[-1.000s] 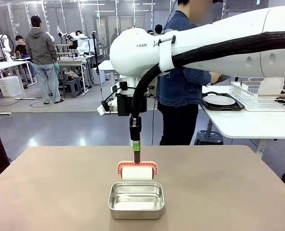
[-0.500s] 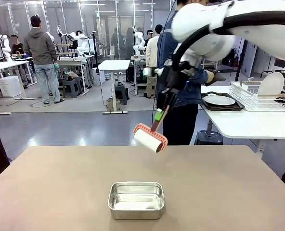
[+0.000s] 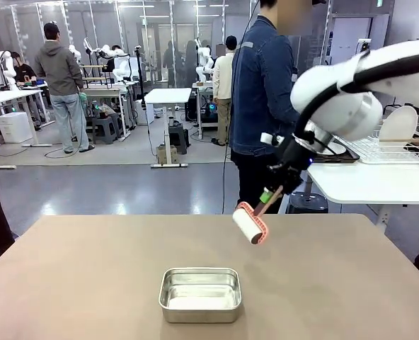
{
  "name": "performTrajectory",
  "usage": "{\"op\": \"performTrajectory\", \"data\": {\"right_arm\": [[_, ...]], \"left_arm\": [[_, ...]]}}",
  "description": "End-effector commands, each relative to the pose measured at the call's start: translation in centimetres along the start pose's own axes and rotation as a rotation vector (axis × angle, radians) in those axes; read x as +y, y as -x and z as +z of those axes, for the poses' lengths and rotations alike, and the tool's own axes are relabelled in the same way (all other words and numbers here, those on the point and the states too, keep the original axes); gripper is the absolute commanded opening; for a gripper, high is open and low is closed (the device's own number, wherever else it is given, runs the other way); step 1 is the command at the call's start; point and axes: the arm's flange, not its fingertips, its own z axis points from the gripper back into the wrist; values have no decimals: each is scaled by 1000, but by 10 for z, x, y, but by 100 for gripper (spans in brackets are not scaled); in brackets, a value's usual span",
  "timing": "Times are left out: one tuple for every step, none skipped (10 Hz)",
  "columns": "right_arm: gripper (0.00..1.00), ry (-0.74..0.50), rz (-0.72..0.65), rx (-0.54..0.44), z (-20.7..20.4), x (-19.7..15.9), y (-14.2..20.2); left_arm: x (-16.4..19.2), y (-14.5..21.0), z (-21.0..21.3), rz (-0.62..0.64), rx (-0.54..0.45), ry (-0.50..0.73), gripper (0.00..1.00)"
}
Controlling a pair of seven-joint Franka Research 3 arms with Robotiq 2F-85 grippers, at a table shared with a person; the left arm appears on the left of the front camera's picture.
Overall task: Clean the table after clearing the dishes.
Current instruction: When the right (or left) Handle tray is removed, use the right hand (or left hand) to clean the right (or left) side of the table with the Lint Roller.
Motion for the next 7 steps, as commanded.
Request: {"op": "performTrajectory", "data": {"right_arm": [[22, 37, -112, -129, 2, -16, 17], [22, -11, -155, -162, 4, -27, 20], [22, -40, -207, -176, 5, -32, 23], [22, -45, -219, -153, 1, -31, 25], [22, -62, -226, -83, -6, -31, 29], [22, -63, -231, 10, -9, -31, 34], [22, -35, -255, 62, -6, -30, 40]], "left_arm": [[-3, 4, 5, -6, 15, 0, 100], [-3, 4, 5, -6, 15, 0, 100], [-3, 4, 5, -6, 15, 0, 100], [-3, 4, 5, -6, 15, 0, 100], [-3, 4, 5, -6, 15, 0, 100], [-3, 4, 5, -6, 15, 0, 100], [-3, 4, 5, -6, 15, 0, 100]]}}
